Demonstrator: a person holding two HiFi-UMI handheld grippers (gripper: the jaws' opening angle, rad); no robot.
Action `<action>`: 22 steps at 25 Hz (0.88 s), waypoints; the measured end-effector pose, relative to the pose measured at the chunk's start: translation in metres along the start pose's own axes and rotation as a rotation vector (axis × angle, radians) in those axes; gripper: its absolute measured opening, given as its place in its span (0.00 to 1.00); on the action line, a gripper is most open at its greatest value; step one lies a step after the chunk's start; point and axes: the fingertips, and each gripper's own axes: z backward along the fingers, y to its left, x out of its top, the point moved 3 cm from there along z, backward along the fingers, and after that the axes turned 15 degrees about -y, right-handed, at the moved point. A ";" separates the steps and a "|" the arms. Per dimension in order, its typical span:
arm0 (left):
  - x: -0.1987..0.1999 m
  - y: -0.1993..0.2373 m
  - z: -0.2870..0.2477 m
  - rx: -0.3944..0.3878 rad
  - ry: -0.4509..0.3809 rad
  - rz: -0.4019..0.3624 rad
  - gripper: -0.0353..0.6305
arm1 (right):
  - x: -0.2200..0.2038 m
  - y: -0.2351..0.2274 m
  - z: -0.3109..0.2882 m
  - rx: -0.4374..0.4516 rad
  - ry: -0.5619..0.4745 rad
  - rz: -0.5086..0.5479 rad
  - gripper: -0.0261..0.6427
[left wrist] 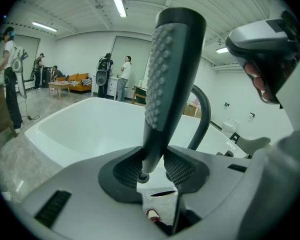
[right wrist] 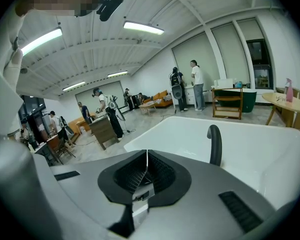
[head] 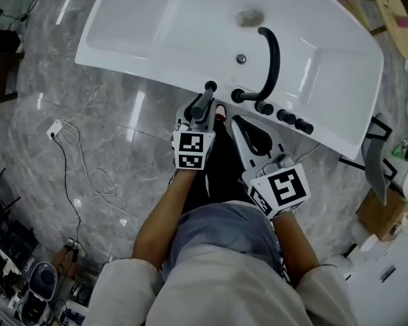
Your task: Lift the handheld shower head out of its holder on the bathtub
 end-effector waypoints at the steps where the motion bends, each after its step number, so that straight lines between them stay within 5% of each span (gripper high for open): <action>1: 0.002 0.000 0.001 -0.004 0.000 -0.003 0.26 | 0.002 0.001 0.000 -0.003 -0.005 0.000 0.07; 22: 0.047 -0.010 0.019 -0.005 -0.026 0.003 0.26 | 0.027 0.015 0.016 -0.060 -0.073 0.012 0.07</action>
